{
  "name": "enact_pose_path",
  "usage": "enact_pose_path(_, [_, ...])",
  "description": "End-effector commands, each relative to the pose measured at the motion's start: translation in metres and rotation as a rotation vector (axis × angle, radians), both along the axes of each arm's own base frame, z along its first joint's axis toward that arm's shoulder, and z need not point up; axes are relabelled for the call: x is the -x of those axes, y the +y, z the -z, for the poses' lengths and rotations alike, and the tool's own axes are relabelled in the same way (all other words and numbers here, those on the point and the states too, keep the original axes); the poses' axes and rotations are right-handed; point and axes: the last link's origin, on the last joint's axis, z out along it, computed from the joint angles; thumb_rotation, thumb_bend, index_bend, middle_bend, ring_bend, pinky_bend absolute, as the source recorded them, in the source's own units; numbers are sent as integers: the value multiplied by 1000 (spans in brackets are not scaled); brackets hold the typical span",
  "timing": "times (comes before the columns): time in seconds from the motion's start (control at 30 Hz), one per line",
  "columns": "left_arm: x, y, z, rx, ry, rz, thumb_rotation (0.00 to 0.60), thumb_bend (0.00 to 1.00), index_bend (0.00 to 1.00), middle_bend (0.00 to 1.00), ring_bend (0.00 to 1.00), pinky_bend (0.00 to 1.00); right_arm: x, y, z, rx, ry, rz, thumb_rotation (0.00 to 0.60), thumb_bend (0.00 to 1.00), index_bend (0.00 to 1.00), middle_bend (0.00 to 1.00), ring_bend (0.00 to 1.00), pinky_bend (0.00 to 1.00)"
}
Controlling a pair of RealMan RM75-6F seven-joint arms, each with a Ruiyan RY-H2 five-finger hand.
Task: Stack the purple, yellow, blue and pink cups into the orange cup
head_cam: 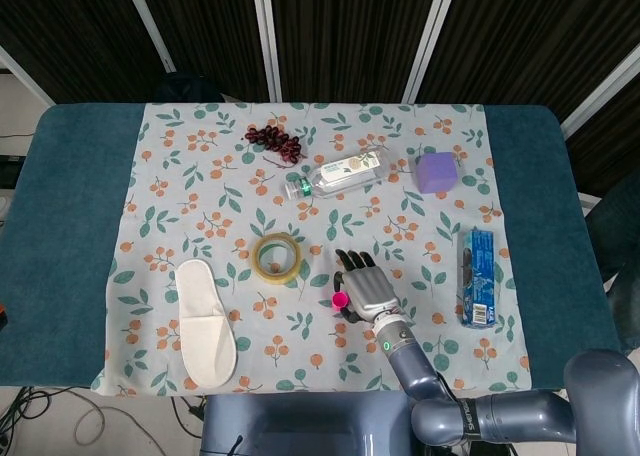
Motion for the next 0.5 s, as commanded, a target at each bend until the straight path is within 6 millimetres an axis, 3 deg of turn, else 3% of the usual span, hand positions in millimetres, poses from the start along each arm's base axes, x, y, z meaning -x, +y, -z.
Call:
enact_pose_path(0.03, [0, 0, 0, 0, 0, 0, 600, 798, 190, 20, 0, 0, 0, 1, 0, -3, -3, 2, 600, 394, 478, 0, 35, 65])
enact_pose_path(0.33, [0, 0, 0, 0, 1, 0, 600, 798, 190, 19, 0, 0, -4, 1, -6, 4, -21, -9, 600, 394, 492, 0, 35, 65])
enact_pose_path(0.5, [0, 0, 0, 1, 3, -1, 600, 797, 190, 20, 0, 0, -11, 3, -27, 39, -32, -44, 600, 394, 492, 0, 35, 65])
